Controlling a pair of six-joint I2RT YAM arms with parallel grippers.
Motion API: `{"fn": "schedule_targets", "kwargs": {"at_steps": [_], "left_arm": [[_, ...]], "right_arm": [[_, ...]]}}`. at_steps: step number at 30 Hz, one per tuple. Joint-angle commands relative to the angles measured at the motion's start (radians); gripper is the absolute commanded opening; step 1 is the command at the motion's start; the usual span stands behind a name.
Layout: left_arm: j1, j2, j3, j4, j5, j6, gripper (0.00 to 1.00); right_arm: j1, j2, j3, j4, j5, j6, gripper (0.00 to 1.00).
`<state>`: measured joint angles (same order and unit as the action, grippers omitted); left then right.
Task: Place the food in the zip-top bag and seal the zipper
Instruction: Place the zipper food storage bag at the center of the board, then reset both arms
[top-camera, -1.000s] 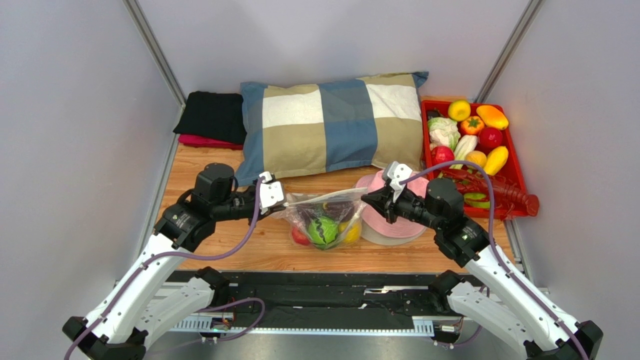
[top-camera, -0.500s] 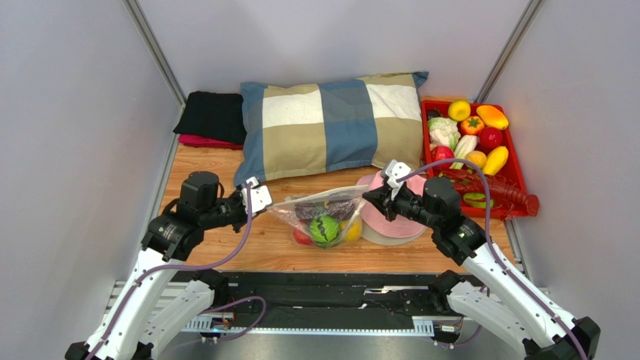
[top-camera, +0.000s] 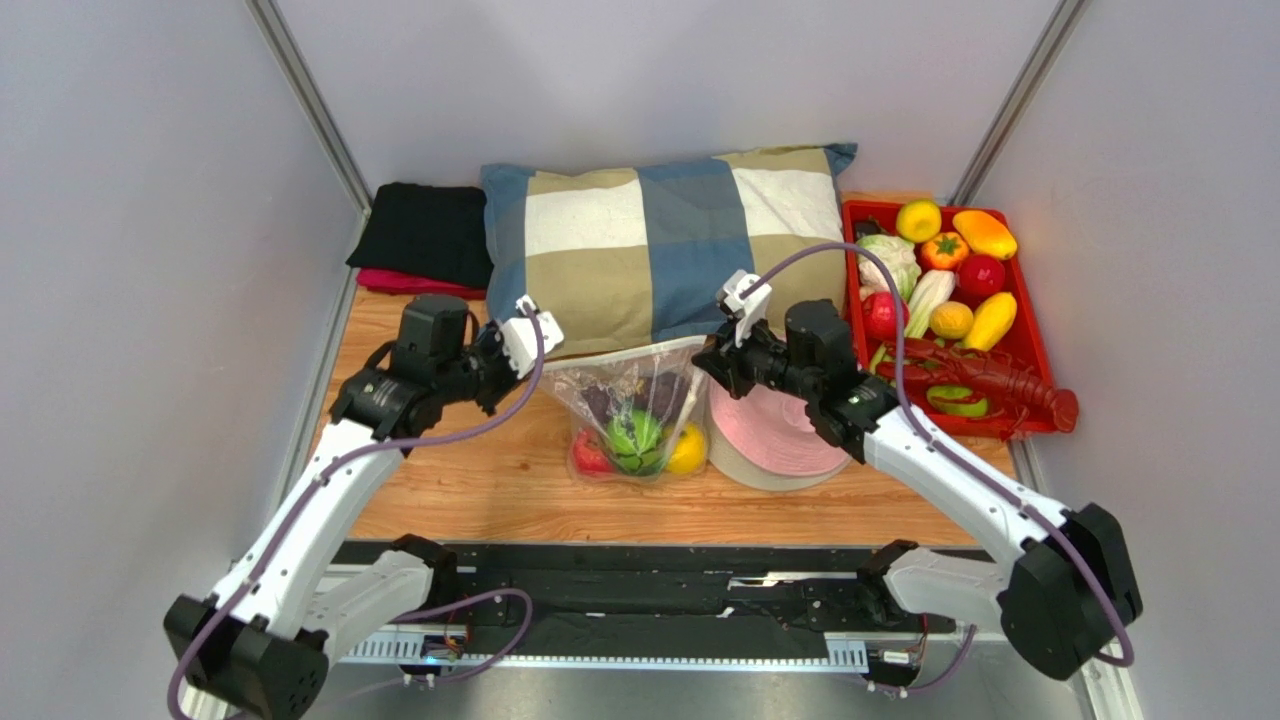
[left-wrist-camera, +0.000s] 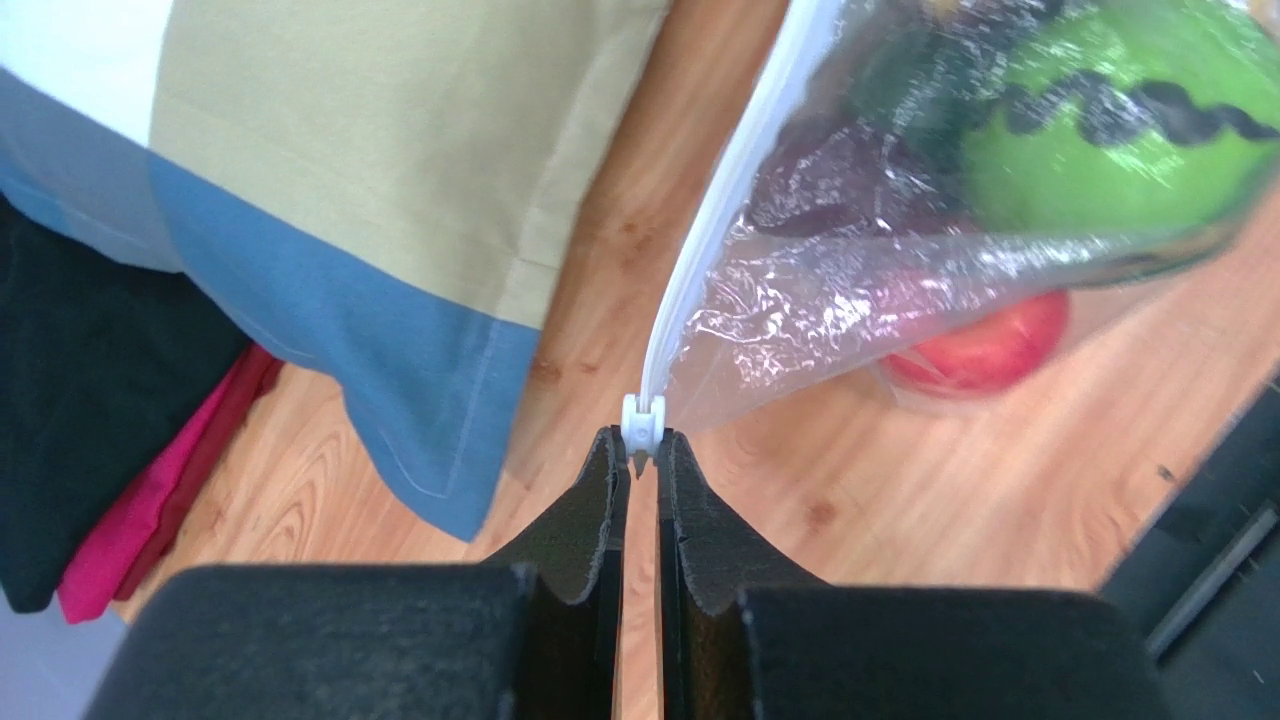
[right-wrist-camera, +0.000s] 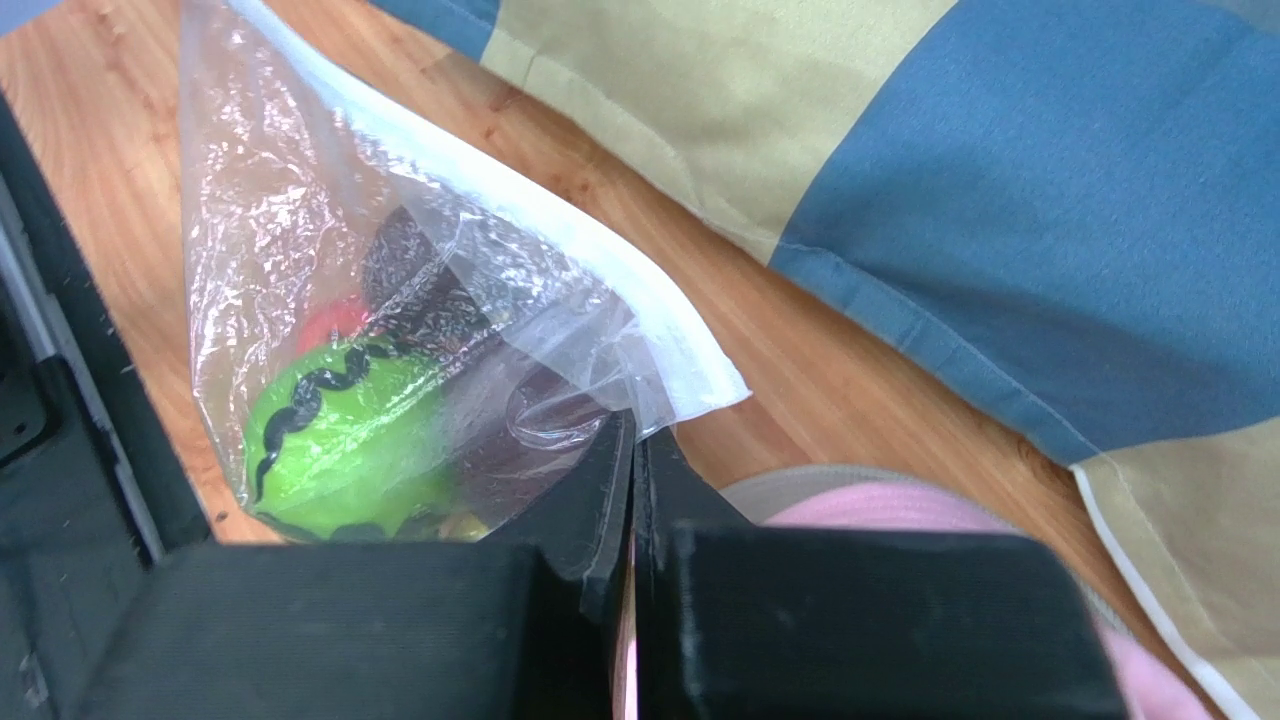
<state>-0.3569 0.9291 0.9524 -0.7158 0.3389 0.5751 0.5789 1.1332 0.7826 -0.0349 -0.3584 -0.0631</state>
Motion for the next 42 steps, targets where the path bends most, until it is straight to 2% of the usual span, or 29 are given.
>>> {"fn": "schedule_targets", "kwargs": {"at_steps": [1, 10, 12, 13, 14, 15, 16, 18, 19, 20, 21, 24, 25, 28, 33, 37, 38, 42], "left_arm": [[0.047, 0.103, 0.072, 0.170, -0.041, -0.057, 0.02], [0.096, 0.255, 0.157, 0.303, -0.043, -0.122, 0.04], [0.096, 0.278, 0.181, 0.306, -0.054, -0.132, 0.09], [0.098, 0.299, 0.187, 0.303, -0.055, -0.132, 0.13], [0.098, 0.307, 0.193, 0.300, -0.063, -0.142, 0.34], [0.101, 0.315, 0.203, 0.297, -0.069, -0.156, 0.46], [0.105, 0.321, 0.207, 0.277, -0.072, -0.171, 0.66], [0.119, 0.318, 0.218, 0.250, -0.072, -0.237, 0.74], [0.127, 0.292, 0.220, 0.227, -0.063, -0.259, 0.85], [0.142, 0.272, 0.218, 0.219, -0.043, -0.289, 0.96], [0.148, 0.251, 0.210, 0.216, -0.029, -0.337, 0.99], [0.157, 0.163, 0.221, 0.194, -0.011, -0.427, 0.99], [0.159, 0.140, 0.236, 0.147, -0.011, -0.440, 0.99], [0.161, 0.158, 0.336, -0.003, -0.023, -0.487, 0.99], [0.170, 0.227, 0.489, -0.233, 0.009, -0.475, 0.99], [0.174, 0.218, 0.484, -0.303, 0.029, -0.506, 0.99], [0.176, 0.211, 0.474, -0.309, 0.058, -0.518, 0.99], [0.194, 0.136, 0.393, -0.312, 0.066, -0.529, 0.99]], "right_arm": [[-0.005, 0.052, 0.055, 0.187, 0.030, 0.028, 0.00], [-0.004, 0.106, 0.098, 0.230, 0.107, 0.009, 0.00], [-0.004, 0.131, 0.104, 0.230, 0.105, -0.006, 0.00], [-0.005, 0.137, 0.106, 0.228, 0.105, -0.013, 0.04], [-0.004, 0.148, 0.109, 0.224, 0.107, -0.023, 0.09], [-0.004, 0.151, 0.121, 0.214, 0.113, -0.032, 0.17], [-0.005, 0.151, 0.130, 0.201, 0.119, -0.035, 0.35], [-0.020, 0.140, 0.162, 0.118, 0.127, -0.030, 0.52], [-0.028, 0.132, 0.200, 0.078, 0.124, -0.026, 0.64], [-0.052, 0.123, 0.217, -0.009, 0.110, -0.018, 0.68], [-0.063, 0.097, 0.231, -0.045, 0.099, -0.011, 0.72], [-0.100, -0.002, 0.248, -0.141, 0.090, 0.002, 0.86], [-0.106, -0.028, 0.248, -0.158, 0.091, -0.012, 0.94], [-0.116, -0.140, 0.257, -0.249, 0.116, -0.024, 0.99], [-0.148, -0.275, 0.283, -0.445, 0.194, 0.009, 1.00], [-0.197, -0.352, 0.265, -0.655, 0.191, 0.159, 1.00], [-0.244, -0.407, 0.244, -0.669, 0.174, 0.178, 1.00], [-0.293, -0.509, 0.201, -0.755, 0.188, 0.220, 1.00]]}}
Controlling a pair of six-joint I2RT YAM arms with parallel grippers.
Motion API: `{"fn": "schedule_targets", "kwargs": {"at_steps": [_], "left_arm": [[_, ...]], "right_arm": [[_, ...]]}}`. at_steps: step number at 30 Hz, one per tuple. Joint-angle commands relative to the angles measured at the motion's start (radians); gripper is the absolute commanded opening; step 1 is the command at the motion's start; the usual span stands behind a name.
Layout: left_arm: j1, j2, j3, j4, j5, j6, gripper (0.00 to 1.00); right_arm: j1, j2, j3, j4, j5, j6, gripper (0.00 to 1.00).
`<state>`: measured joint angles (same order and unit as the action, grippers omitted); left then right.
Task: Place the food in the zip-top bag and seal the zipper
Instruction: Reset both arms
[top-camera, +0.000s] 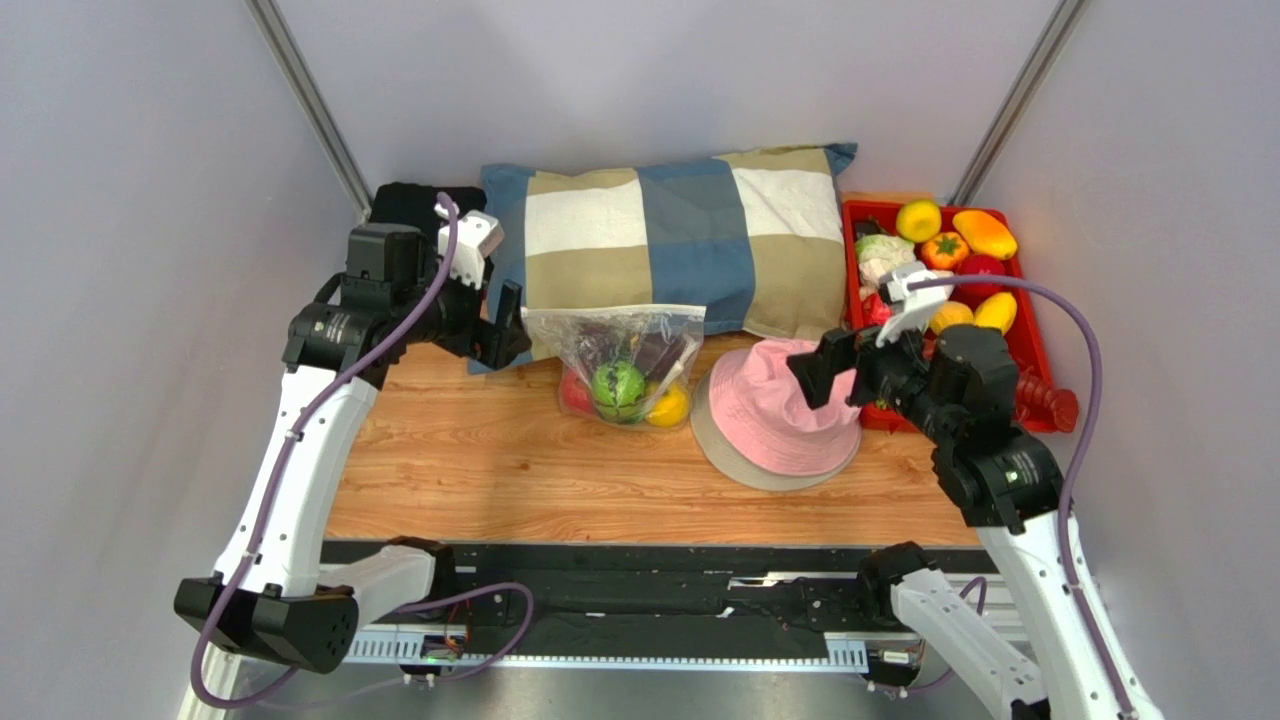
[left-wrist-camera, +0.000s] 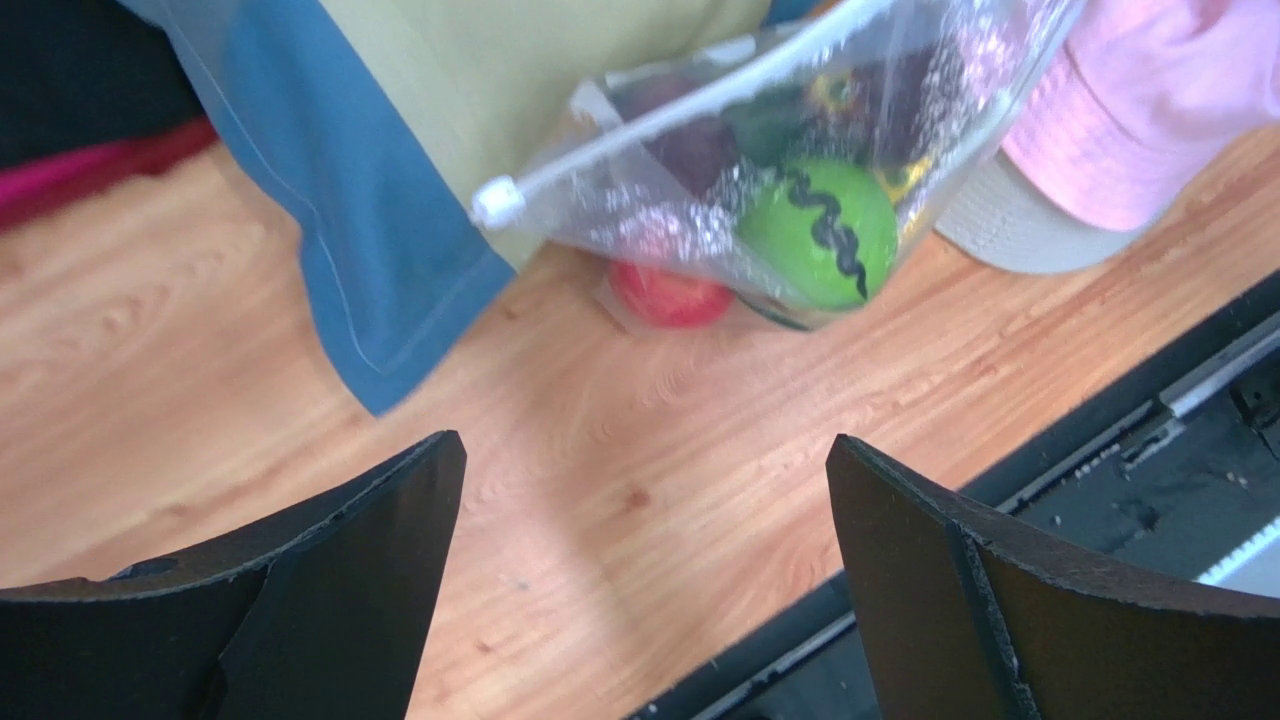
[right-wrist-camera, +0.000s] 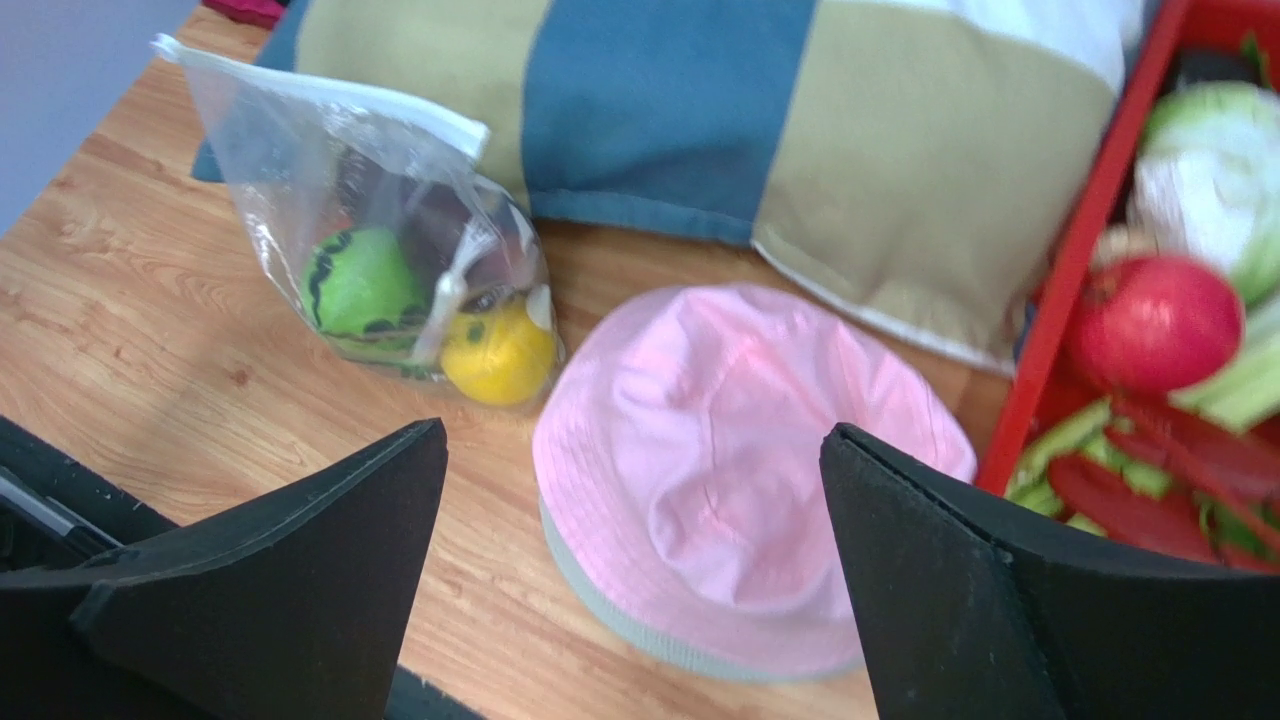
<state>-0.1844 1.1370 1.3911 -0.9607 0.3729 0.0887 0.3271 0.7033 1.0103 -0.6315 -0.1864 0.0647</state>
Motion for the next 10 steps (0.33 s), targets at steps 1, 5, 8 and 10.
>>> {"fn": "schedule_targets", "kwargs": {"at_steps": [1, 5, 8, 10], "left_arm": [[0.029, -0.091, -0.058, -0.067, 0.018, -0.043, 0.99], [0.046, -0.172, -0.116, -0.078, -0.046, -0.038, 0.99], [0.057, -0.250, -0.164, -0.062, -0.081, -0.035, 0.99], [0.063, -0.289, -0.175, -0.059, -0.107, -0.032, 0.99]], "right_arm": [[-0.042, -0.096, -0.036, -0.180, 0.036, 0.092, 1.00], [-0.051, -0.163, -0.027, -0.217, 0.059, 0.089, 1.00], [-0.075, -0.189, -0.007, -0.240, 0.064, 0.070, 1.00], [-0.080, -0.202, 0.002, -0.247, 0.068, 0.054, 1.00]]}}
